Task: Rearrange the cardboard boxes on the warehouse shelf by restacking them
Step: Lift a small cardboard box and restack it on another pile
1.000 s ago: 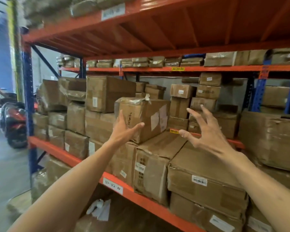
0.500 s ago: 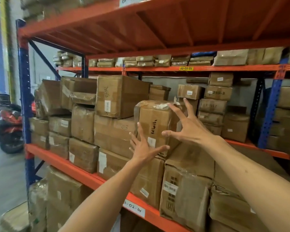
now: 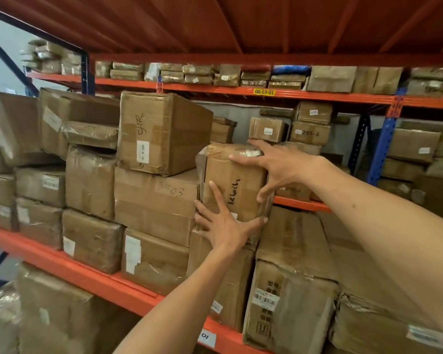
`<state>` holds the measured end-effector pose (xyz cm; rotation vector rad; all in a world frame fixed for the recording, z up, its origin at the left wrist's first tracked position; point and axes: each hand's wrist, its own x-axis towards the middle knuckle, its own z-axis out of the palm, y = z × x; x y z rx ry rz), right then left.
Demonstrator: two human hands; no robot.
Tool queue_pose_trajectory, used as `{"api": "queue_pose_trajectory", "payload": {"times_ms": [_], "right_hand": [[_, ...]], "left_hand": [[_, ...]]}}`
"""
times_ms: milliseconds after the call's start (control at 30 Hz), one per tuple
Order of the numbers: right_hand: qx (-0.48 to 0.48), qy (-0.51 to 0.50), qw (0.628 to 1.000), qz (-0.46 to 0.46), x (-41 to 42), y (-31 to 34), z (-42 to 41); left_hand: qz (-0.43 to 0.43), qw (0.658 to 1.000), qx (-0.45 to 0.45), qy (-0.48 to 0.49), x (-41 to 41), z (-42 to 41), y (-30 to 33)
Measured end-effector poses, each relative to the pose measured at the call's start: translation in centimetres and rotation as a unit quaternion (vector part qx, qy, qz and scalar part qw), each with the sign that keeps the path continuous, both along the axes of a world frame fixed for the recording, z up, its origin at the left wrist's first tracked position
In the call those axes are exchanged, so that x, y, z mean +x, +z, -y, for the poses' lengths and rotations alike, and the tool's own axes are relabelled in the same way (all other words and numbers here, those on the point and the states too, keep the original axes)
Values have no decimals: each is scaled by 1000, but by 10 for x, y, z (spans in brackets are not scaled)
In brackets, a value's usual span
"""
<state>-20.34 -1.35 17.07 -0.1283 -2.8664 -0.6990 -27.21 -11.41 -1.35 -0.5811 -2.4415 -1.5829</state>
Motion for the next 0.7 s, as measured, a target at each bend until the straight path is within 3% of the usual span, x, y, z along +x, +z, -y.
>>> {"api": "queue_pose_trajectory", "payload": {"times_ms": [367, 533, 700], "right_hand": [[-3, 26, 998, -61, 35, -17, -8], [-132, 16, 977, -164, 84, -51, -35], [-291, -20, 913, -284, 123, -94, -65]], "left_hand": [[-87, 996, -35, 7, 8, 5, 8], [-191, 974, -117, -19, 20, -6, 21], [-354, 912, -200, -59, 20, -21, 35]]}}
